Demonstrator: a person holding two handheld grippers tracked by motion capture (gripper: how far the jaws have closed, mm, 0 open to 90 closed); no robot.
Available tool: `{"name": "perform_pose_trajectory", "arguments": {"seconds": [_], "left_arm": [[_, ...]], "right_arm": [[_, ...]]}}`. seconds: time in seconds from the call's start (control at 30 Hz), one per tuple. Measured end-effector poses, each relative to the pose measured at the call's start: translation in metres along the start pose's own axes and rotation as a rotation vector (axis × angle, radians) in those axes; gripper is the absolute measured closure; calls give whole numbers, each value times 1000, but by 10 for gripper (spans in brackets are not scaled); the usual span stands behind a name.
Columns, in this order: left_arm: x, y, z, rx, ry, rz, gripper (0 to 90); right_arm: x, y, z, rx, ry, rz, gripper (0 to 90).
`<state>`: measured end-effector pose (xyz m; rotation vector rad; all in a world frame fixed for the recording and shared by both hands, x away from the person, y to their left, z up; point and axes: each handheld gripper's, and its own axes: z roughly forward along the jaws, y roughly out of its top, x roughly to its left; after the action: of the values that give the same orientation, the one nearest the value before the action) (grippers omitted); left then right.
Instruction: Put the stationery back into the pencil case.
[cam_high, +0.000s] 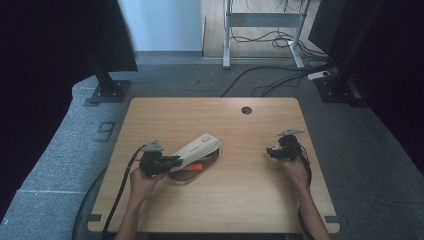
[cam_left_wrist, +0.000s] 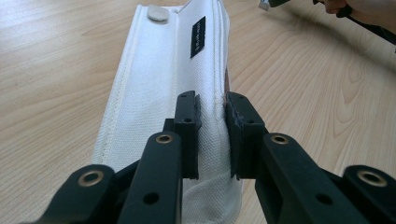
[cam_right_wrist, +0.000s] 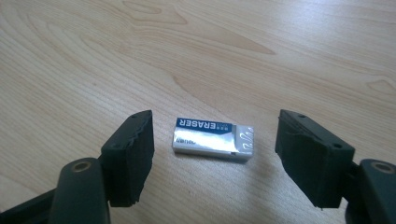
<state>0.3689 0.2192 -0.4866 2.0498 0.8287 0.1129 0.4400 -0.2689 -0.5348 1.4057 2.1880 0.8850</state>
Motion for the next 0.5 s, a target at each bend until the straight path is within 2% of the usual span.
{"name": "perform_pose_trajectory", "arguments": {"seconds": [0.37,0.5], "left_arm": [[0,0,0,1,1,3,757],[0,0,0,1,0,3,757]], "right_arm": [[1,-1,8,12,-1,19,368],[2,-2,9,7,3,13,453]]}}
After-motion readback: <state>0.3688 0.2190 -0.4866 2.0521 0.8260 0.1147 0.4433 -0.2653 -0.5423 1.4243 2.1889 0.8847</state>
